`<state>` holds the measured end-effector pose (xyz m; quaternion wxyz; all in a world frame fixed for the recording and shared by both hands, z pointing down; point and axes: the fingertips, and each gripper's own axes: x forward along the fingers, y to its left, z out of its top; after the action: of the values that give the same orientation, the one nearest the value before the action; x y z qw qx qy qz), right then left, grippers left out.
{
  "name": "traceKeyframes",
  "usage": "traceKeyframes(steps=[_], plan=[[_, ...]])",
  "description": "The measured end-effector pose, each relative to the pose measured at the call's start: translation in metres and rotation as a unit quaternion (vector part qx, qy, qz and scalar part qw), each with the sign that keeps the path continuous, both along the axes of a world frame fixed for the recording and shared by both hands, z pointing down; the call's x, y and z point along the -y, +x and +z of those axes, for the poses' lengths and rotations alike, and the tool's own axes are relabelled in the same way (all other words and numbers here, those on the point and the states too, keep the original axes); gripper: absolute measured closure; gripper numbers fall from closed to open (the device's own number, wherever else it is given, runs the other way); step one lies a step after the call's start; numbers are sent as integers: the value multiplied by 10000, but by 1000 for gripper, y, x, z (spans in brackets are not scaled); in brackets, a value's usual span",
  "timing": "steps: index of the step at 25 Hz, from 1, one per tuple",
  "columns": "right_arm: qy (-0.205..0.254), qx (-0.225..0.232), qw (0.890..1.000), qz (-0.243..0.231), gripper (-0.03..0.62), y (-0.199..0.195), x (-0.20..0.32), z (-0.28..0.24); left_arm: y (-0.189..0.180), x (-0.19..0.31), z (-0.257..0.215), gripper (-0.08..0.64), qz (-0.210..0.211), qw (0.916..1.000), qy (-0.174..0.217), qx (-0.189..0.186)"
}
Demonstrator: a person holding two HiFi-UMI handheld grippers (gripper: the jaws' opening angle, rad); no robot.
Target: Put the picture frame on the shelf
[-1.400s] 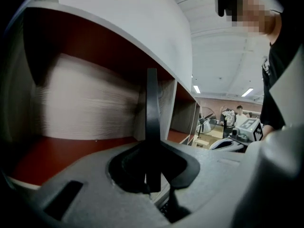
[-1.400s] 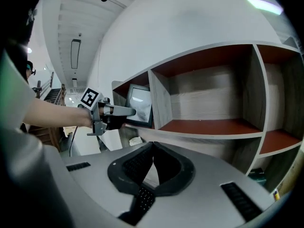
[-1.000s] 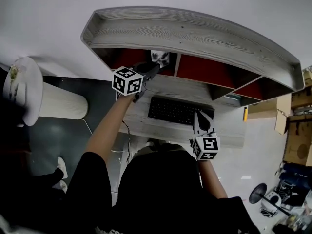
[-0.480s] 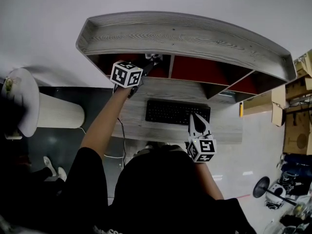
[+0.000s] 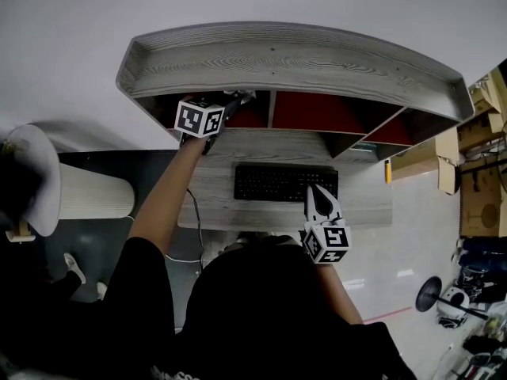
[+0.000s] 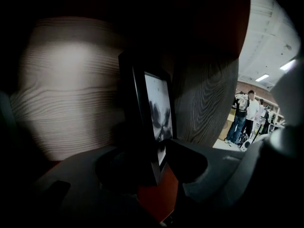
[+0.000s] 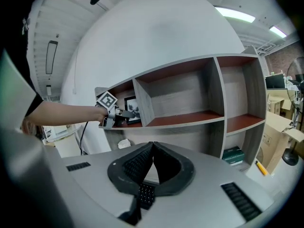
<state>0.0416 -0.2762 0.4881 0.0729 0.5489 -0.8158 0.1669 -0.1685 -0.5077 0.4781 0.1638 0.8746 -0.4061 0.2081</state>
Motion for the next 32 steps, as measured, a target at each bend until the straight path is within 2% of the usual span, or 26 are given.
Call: traceKeyframes(steps=[4, 9, 12, 21, 28, 32], plan=[[-33, 9, 10000, 80, 580, 3, -3, 3, -8, 8, 1, 336, -89, 9998, 68, 142], [-23, 342, 9992, 184, 580, 5, -1, -4, -21, 19, -20, 330, -235, 9988, 409, -151], [-55, 357, 9990, 258, 580, 8, -3, -2, -26, 21, -24, 331, -296, 9980, 532, -150], [-131, 320, 9987, 376, 580, 6, -7, 0, 5, 23, -24, 348, -22, 9978, 655, -121], [-191, 258, 9984, 462, 580, 6, -16, 3, 5, 23, -24, 344, -15, 9972, 683, -321], [-227, 266, 9980, 517, 580, 9, -20, 6, -7, 23, -32, 309, -128, 9952, 741, -628]])
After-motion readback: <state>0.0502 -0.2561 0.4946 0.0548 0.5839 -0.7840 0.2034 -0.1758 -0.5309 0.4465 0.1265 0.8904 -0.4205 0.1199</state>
